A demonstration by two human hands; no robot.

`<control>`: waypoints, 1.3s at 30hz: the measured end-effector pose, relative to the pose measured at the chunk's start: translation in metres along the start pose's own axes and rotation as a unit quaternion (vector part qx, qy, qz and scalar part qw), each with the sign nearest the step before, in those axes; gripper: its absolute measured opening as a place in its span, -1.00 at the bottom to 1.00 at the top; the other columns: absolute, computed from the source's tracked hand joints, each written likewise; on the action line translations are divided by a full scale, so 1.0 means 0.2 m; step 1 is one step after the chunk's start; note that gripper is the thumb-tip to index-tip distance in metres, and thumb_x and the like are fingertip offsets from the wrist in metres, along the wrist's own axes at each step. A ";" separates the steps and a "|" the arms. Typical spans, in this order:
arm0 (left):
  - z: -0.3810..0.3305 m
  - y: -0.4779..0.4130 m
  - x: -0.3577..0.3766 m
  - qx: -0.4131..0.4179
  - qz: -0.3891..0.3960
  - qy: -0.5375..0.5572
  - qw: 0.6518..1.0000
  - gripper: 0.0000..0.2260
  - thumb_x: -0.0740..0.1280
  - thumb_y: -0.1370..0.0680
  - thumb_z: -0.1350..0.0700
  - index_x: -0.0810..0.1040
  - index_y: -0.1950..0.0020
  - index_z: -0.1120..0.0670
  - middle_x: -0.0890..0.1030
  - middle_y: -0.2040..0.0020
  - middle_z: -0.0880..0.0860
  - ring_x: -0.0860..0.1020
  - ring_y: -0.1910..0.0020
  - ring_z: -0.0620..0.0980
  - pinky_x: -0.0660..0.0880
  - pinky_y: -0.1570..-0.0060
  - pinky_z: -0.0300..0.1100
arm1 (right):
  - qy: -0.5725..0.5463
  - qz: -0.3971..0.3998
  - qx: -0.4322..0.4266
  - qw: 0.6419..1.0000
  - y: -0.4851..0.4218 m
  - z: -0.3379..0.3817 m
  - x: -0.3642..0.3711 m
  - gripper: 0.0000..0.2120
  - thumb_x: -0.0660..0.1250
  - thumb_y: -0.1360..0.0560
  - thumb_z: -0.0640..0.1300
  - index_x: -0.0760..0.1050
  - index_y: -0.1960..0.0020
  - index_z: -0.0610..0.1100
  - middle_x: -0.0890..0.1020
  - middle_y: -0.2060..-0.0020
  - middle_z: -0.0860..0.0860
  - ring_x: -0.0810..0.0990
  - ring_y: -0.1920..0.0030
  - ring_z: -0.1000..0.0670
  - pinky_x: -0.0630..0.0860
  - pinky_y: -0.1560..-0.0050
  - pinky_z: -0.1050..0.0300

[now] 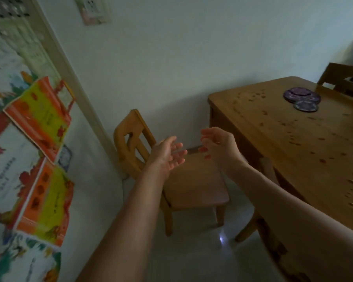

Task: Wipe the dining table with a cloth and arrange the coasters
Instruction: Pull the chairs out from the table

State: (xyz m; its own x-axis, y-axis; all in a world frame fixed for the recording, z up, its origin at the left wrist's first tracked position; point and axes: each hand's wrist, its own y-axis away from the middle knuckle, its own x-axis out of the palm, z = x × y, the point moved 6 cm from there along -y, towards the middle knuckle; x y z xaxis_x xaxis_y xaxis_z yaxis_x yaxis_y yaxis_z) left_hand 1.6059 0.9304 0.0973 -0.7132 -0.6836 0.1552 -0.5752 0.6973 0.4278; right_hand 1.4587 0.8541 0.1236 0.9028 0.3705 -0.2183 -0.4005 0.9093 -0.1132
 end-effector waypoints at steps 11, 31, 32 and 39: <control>-0.24 -0.65 -0.66 0.007 -0.083 -0.081 0.993 -0.66 0.24 -0.62 0.01 0.46 -0.37 0.09 0.59 -0.21 0.06 0.52 -0.21 0.04 0.43 -0.26 0.00 | 0.044 0.139 0.060 0.987 -0.41 -0.07 0.91 -0.76 0.23 -0.57 -0.26 0.49 -0.22 -0.13 0.64 0.03 -0.10 0.66 0.16 -0.04 0.62 0.18 0.05; -0.10 -1.40 -1.06 -0.140 -0.129 -0.125 0.974 -0.59 0.39 -0.52 0.14 0.33 -0.32 0.04 0.56 -0.09 0.18 0.59 0.04 0.15 0.59 0.04 0.09 | 0.340 0.303 0.055 0.888 -0.58 -0.47 1.90 -0.10 0.37 -0.44 -0.17 -0.15 -0.56 -0.06 0.37 -0.41 -0.11 0.41 -0.38 -0.15 0.48 -0.27 -0.09; -0.08 -1.41 -1.07 -0.148 -0.124 -0.128 0.973 -0.58 0.40 -0.52 0.14 0.33 -0.32 0.03 0.55 -0.10 0.18 0.58 0.01 0.17 0.58 0.03 0.11 | 0.337 0.289 0.050 0.895 -0.57 -0.47 1.89 -0.10 0.36 -0.44 -0.20 -0.16 -0.56 -0.05 0.40 -0.38 -0.10 0.44 -0.35 -0.14 0.50 -0.25 -0.07; 0.08 -1.39 -1.01 -0.228 -0.044 -0.137 0.963 -0.60 0.36 -0.45 -0.07 0.57 -0.19 0.12 0.63 -0.01 0.16 0.59 0.05 0.15 0.52 0.35 -0.07 | 0.327 0.291 -0.015 0.899 -0.54 -0.49 1.78 -0.12 0.35 -0.40 -0.21 -0.13 -0.52 -0.03 0.47 -0.26 -0.11 0.54 -0.17 -0.17 0.59 0.00 -0.06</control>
State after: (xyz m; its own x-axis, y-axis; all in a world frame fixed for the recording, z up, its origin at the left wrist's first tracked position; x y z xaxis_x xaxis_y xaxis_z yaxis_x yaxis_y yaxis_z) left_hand 1.9019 0.8784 -0.0675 -0.7849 -0.6092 -0.1129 -0.4463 0.4297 0.7850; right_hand 1.8077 0.8686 -0.0365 0.2583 0.5821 -0.7710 -0.7878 0.5888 0.1806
